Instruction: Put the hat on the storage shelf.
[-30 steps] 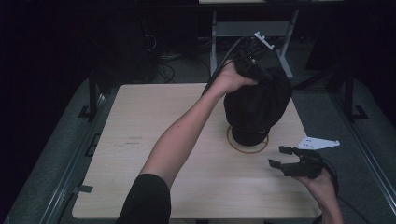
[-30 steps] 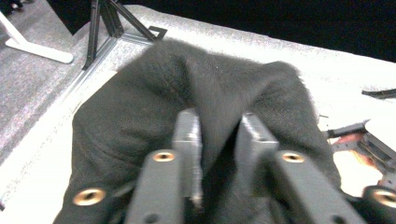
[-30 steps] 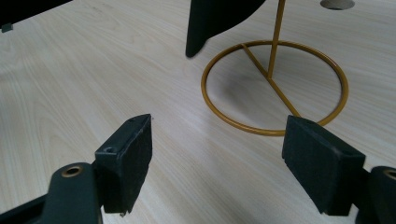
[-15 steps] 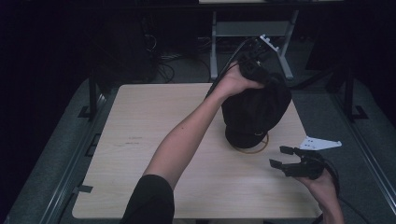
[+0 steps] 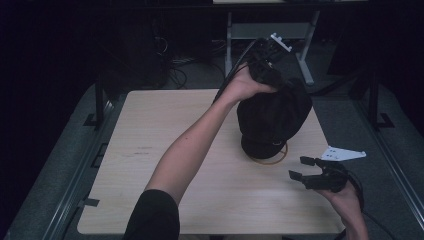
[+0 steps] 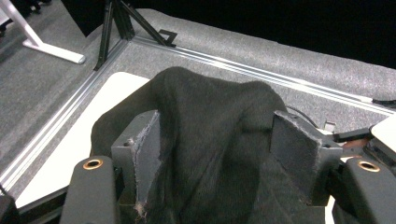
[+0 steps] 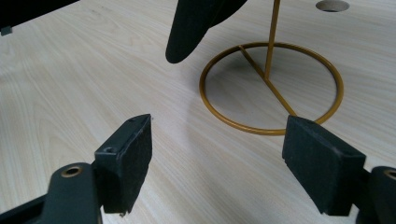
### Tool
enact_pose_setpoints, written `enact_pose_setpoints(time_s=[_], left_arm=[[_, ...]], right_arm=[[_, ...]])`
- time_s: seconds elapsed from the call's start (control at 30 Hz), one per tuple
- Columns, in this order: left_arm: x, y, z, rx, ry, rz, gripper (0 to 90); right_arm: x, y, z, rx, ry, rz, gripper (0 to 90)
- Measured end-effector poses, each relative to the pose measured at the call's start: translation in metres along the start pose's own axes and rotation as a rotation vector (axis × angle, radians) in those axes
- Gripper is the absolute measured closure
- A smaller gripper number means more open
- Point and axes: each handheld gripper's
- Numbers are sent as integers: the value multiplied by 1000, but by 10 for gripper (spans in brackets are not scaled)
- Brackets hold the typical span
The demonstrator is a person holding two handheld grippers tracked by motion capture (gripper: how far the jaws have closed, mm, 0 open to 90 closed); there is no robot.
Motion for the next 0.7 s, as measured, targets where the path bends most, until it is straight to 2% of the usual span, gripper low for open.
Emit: enact_pose_setpoints(time_s=[0.27, 0.53, 0.63, 0.7], left_arm=[[17, -15, 2, 16, 12, -23, 327], [33, -34, 4, 23, 32, -21, 325], [37, -41, 5, 37, 39, -29, 323], [39, -44, 4, 39, 41, -18, 322]], right_arm=[[0, -1, -1, -3, -3, 1, 229], [-1, -1, -1, -8, -2, 10, 225], [-1, -1, -1, -6, -2, 12, 224], [-2, 0, 0, -7, -2, 13, 222]])
Point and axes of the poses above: each handheld gripper's, and its own axes: x roughly backward along the jaws, y roughly out of its top, z roughly to its left, and after that the axes turned 10 degrees about z, right-handed
